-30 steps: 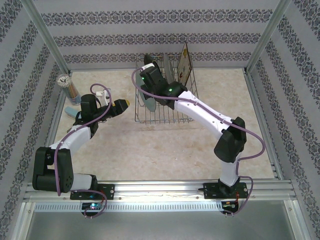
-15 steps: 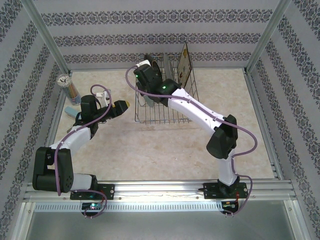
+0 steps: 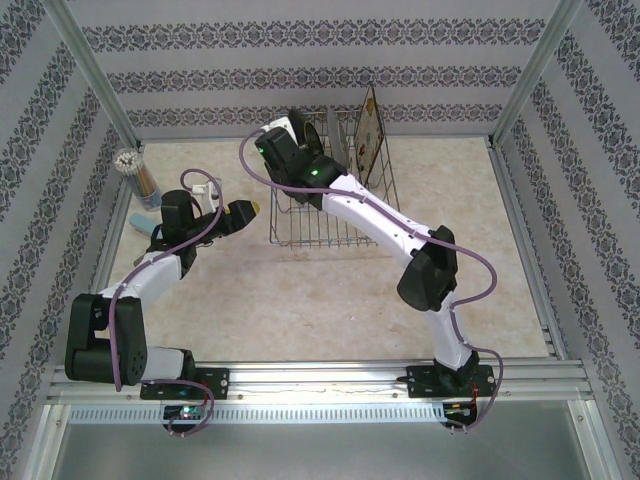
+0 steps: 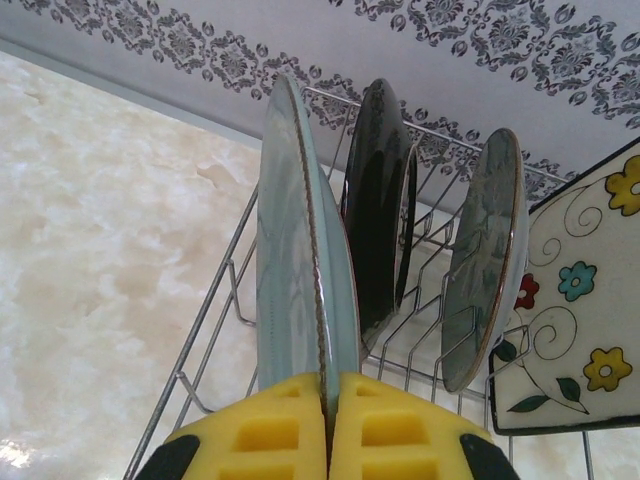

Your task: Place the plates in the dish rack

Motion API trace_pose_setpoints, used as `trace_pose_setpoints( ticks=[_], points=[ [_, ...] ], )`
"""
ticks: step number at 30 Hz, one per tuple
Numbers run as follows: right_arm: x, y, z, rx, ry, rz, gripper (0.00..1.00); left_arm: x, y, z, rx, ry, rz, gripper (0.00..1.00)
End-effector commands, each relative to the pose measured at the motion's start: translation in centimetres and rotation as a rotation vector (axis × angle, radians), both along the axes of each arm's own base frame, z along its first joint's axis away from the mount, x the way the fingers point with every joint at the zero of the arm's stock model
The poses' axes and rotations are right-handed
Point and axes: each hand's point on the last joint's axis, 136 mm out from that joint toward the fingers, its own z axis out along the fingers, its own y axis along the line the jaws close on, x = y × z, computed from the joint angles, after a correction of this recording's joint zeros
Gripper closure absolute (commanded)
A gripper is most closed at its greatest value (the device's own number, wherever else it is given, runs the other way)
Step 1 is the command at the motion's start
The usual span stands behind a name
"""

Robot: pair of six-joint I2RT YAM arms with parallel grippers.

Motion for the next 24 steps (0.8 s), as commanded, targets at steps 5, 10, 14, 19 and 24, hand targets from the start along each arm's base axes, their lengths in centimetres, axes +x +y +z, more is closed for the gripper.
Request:
trace_pose_setpoints(
  ticks=[5, 10, 14, 19, 24],
  points=[
    [0.9, 0.0, 6.2, 0.086, -0.183, -0.082, 1.0, 0.3, 0.3, 0.9, -0.017, -0.053, -0.005, 0.33],
    [1.1, -0.1, 6.7, 0.082, -0.2, -0.088, 1.0, 0.3, 0.3, 1.0, -0.017, -0.055, -0.004, 0.33],
    [1.2, -0.2, 7.3, 0.068, -0.217, -0.088, 1.0, 0.3, 0.3, 1.0, -0.019, -0.055, -0.005, 0.33],
    [1.8, -0.1, 7.6, 0.042, -0.235, -0.092, 1.0, 0.4, 0.3, 1.0, -0.021, -0.054, -0.006, 0.33],
    [2.5, 0.2, 7.1, 0.034, -0.238, -0.104, 1.0, 0.3, 0.3, 1.0, -0.022, -0.056, -0.006, 0.33]
  ],
)
